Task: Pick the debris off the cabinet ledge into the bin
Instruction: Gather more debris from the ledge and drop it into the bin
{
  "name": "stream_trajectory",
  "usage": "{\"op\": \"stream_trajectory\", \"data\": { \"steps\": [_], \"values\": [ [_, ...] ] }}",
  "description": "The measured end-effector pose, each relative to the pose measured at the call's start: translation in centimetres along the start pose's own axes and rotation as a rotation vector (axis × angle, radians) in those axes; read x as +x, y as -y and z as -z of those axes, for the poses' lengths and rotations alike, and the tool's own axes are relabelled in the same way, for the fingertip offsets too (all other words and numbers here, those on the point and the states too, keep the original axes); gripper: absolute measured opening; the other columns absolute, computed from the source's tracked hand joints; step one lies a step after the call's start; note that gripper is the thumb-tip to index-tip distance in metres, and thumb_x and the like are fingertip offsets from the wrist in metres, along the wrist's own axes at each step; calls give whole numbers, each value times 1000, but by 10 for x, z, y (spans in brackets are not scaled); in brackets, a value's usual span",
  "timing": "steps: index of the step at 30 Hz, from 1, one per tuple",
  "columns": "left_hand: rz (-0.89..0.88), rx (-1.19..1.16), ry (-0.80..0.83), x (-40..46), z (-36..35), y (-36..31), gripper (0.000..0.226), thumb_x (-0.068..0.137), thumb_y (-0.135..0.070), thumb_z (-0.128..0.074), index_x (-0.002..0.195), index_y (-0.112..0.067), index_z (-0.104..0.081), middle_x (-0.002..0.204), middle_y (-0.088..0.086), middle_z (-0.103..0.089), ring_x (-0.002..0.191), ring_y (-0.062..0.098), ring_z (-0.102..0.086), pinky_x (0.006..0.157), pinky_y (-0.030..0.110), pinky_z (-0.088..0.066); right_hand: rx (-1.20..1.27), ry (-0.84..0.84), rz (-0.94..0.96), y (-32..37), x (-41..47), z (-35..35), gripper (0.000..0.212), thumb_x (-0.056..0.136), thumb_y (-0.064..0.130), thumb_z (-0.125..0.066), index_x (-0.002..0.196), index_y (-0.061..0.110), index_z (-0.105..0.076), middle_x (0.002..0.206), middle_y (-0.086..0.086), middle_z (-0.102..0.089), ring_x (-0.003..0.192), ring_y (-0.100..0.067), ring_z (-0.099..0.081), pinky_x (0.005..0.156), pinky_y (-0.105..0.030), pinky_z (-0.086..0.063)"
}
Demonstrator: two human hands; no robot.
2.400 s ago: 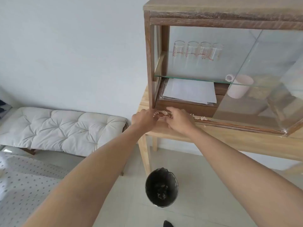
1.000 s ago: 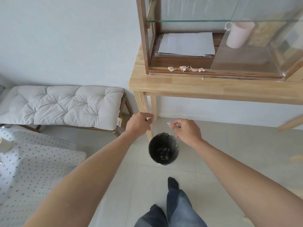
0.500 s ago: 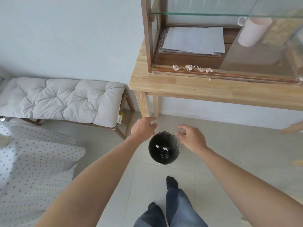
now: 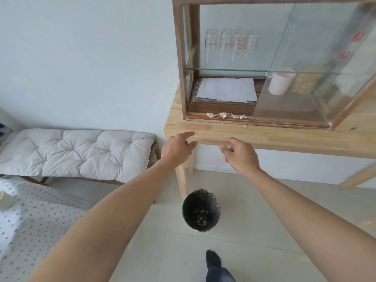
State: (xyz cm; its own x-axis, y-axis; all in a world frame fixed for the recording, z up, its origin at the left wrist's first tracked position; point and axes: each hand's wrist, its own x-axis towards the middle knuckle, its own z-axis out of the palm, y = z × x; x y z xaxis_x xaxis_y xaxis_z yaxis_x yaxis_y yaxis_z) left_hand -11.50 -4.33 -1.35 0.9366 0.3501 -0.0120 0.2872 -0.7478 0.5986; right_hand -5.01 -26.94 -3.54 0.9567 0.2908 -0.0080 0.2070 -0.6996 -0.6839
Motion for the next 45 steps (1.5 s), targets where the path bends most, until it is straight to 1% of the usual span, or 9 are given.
{"op": "stream_trajectory", "data": {
  "steps": [6, 13, 20, 25, 31, 34, 37, 42, 45],
  "values": [
    [-62, 24, -35, 28, 18, -31, 42, 103, -47, -60, 144, -38, -60, 74, -12, -75, 96, 18, -70, 84, 40, -58, -21, -76, 14, 12, 32, 25, 37, 106, 46, -61, 136, 29, -74, 64, 12, -75, 80, -15, -71, 77, -33, -52],
    [-54, 28, -24, 74, -2, -52, 45, 102, -48, -62, 146, -41, -57, 69, -13, -74, 93, 18, -71, 74, 36, -57, -29, -63, -28, 19, 81, 30, 43, 103, 46, -62, 143, 31, -69, 89, 4, -84, 104, -27, -77, 92, -41, -59],
    [-7, 36, -5, 115, -33, -62, 56, 102, -50, -61, 154, -33, -49, 114, 2, -79, 116, 25, -68, 90, 46, -57, -86, -59, -32, 22, 125, 19, 48, 104, 45, -60, 151, 33, -65, 113, -3, -86, 120, -32, -74, 95, -43, -60],
    [9, -48, -47, 125, -40, -54, 34, 104, -39, -61, 136, -36, -69, 100, 2, -82, 102, 27, -73, 83, 43, -60, -95, -73, -45, 16, 137, 11, 33, 104, 43, -62, 131, 33, -77, 93, -4, -86, 106, -30, -77, 86, -40, -61],
    [32, -114, -85, 122, -32, -51, 21, 102, -43, -66, 117, -34, -78, 64, -9, -74, 71, 8, -71, 65, 29, -55, -48, -109, -44, 15, 127, 11, 24, 104, 42, -62, 114, 30, -80, 80, -2, -82, 89, -29, -77, 80, -42, -62],
    [22, -82, -83, 111, -26, -49, 16, 102, -37, -66, 105, -31, -80, 73, -7, -76, 77, 16, -72, 66, 32, -57, -23, -95, -42, 14, 110, 11, 24, 105, 43, -62, 115, 31, -80, 84, 1, -83, 92, -26, -77, 83, -41, -61],
    [38, -40, -46, 98, -19, -45, 16, 102, -35, -64, 110, -31, -78, 82, -5, -78, 85, 19, -73, 74, 38, -61, 15, -84, -53, 13, 88, 11, 25, 105, 44, -63, 118, 31, -79, 94, 2, -85, 95, -26, -78, 87, -42, -60],
    [51, 89, 1, 83, -21, -40, 34, 98, -50, -66, 128, -35, -70, 104, -4, -78, 104, 22, -70, 82, 38, -56, 31, -98, -48, 11, 57, 10, 24, 105, 44, -64, 117, 31, -80, 62, 11, -74, 70, -10, -73, 66, -30, -49],
    [90, 141, -12, 79, -31, -39, 44, 94, -57, -68, 133, -36, -67, 118, -3, -75, 114, 24, -68, 78, 36, -48, 48, -86, -49, 7, 44, 10, 24, 105, 45, -64, 119, 31, -79, 60, 9, -75, 67, -7, -70, 66, -30, -48]
  ]
}}
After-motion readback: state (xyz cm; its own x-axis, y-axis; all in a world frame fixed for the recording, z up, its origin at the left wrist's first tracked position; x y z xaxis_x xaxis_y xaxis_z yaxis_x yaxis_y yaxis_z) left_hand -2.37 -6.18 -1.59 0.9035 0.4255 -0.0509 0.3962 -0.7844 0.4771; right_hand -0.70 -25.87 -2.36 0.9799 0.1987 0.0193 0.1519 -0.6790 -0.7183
